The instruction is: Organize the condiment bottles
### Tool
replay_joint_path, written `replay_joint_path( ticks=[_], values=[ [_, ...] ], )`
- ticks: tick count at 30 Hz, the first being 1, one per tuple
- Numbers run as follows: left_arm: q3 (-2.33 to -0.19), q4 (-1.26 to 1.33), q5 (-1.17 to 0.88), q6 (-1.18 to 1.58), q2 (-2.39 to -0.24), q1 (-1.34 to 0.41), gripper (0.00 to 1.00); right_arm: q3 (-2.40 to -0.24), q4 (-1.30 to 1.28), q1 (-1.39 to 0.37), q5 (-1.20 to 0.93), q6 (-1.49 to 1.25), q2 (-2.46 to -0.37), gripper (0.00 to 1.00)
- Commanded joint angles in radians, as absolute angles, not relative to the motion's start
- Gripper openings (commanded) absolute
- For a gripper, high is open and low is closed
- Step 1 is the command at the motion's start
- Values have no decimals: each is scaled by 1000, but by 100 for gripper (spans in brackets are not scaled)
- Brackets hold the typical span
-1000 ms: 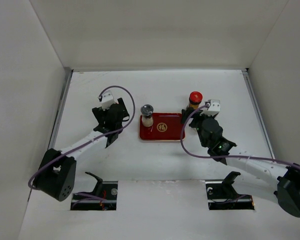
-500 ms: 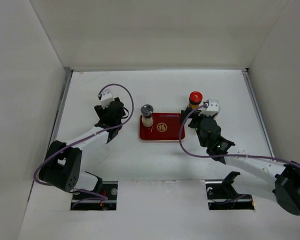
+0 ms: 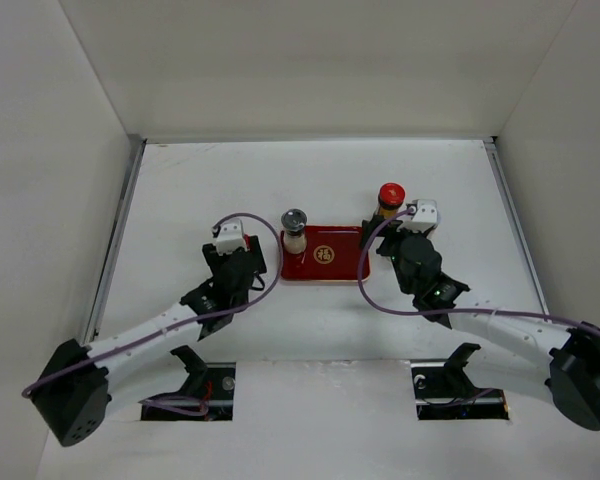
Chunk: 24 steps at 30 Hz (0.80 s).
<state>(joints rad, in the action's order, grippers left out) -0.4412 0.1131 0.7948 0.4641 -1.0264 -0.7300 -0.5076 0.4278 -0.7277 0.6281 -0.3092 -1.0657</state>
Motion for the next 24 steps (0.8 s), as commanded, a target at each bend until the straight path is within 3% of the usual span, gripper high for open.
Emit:
replay_joint_path(
  ticks=[1, 8, 17, 24],
  values=[
    [-436, 120, 948, 462, -859, -804, 31, -534, 474, -732, 618, -304, -1069, 100],
    [-454, 78, 1040, 460, -775, -993, 31, -532, 472, -732, 617, -307, -1072, 100],
    [-646, 270, 963, 377, -1020, -1099, 30, -529, 471, -732, 614, -311, -1066, 100],
    [-699, 452, 852, 336, -1230, -1030, 30, -526, 468, -731, 612, -310, -1049, 100]
  ],
)
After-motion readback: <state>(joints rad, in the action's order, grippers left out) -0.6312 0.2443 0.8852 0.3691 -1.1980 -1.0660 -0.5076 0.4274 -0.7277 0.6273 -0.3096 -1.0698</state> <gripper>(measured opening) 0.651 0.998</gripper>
